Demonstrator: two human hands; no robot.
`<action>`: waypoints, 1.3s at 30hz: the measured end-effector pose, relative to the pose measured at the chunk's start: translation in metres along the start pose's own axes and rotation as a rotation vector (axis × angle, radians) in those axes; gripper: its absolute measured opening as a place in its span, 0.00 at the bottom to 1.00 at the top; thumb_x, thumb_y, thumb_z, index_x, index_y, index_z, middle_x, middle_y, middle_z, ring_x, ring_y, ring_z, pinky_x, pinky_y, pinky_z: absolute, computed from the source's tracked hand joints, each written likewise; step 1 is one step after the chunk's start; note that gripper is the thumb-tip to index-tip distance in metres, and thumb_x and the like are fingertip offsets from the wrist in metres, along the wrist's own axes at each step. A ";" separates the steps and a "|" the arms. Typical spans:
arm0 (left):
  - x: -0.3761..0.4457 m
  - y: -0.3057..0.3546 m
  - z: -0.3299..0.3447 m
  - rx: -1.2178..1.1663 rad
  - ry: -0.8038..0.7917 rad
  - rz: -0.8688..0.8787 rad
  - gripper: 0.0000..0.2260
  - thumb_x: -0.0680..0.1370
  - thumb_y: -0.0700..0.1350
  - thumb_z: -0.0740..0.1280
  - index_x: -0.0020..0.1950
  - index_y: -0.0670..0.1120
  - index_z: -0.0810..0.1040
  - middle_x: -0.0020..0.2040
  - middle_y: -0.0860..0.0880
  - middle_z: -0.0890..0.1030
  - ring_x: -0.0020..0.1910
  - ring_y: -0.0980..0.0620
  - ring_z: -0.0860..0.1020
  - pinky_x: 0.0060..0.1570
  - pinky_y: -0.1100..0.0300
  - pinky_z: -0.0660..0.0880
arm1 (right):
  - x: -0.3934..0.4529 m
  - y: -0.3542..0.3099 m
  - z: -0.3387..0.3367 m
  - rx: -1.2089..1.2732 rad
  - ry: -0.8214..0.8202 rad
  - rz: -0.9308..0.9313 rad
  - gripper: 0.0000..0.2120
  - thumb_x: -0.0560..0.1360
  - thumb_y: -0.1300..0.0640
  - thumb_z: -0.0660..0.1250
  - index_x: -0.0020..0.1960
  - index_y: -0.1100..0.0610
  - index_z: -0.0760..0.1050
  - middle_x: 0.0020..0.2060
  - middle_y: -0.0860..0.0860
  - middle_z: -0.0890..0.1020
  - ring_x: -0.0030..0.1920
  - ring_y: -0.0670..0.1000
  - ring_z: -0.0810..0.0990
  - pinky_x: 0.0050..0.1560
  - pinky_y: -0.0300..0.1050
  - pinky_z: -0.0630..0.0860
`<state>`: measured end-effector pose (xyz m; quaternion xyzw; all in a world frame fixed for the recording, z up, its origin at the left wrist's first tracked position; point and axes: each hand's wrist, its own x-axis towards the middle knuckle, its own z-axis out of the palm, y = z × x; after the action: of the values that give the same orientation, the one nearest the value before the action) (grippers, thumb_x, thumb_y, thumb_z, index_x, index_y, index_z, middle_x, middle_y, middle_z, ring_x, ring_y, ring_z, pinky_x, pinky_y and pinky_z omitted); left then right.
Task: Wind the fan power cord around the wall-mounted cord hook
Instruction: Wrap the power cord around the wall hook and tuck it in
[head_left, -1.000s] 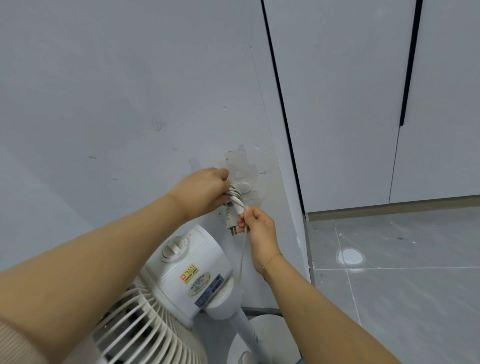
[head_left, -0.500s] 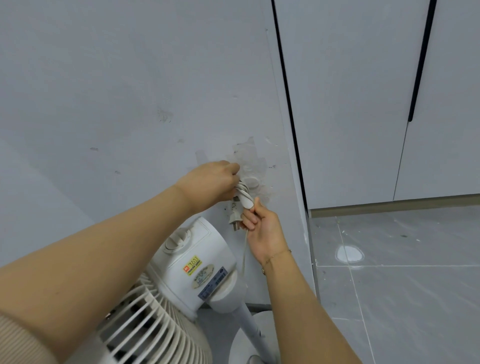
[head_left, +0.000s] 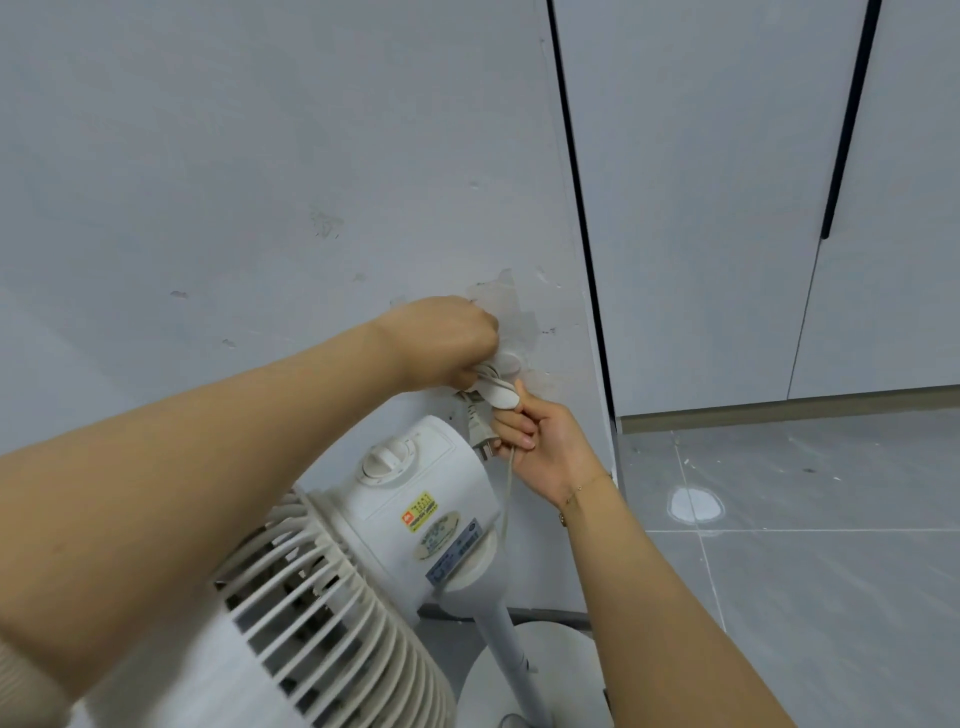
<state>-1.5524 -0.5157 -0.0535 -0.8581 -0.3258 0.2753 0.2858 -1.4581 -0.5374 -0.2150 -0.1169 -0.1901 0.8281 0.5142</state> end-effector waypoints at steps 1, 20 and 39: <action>-0.002 -0.002 0.003 -0.021 0.008 0.007 0.08 0.75 0.44 0.62 0.44 0.39 0.76 0.50 0.44 0.78 0.43 0.44 0.76 0.38 0.53 0.67 | 0.000 -0.001 0.001 -0.017 -0.013 0.023 0.13 0.81 0.52 0.53 0.38 0.52 0.65 0.19 0.44 0.60 0.19 0.42 0.58 0.27 0.35 0.67; -0.014 0.006 0.018 -0.233 0.167 -0.109 0.10 0.76 0.46 0.64 0.44 0.40 0.78 0.49 0.43 0.76 0.46 0.42 0.76 0.40 0.53 0.66 | -0.015 0.032 0.030 -0.433 0.594 -0.486 0.18 0.79 0.53 0.61 0.32 0.57 0.67 0.25 0.51 0.69 0.25 0.46 0.63 0.27 0.38 0.62; -0.015 0.009 0.012 -0.254 0.134 -0.159 0.10 0.75 0.47 0.65 0.44 0.39 0.79 0.49 0.43 0.76 0.46 0.43 0.76 0.39 0.55 0.65 | -0.026 0.038 0.030 -1.117 0.633 -0.695 0.05 0.71 0.64 0.66 0.46 0.60 0.77 0.34 0.49 0.72 0.33 0.47 0.69 0.38 0.43 0.71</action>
<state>-1.5659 -0.5282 -0.0635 -0.8754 -0.4051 0.1503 0.2169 -1.4890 -0.5821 -0.2048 -0.5285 -0.4526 0.3231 0.6415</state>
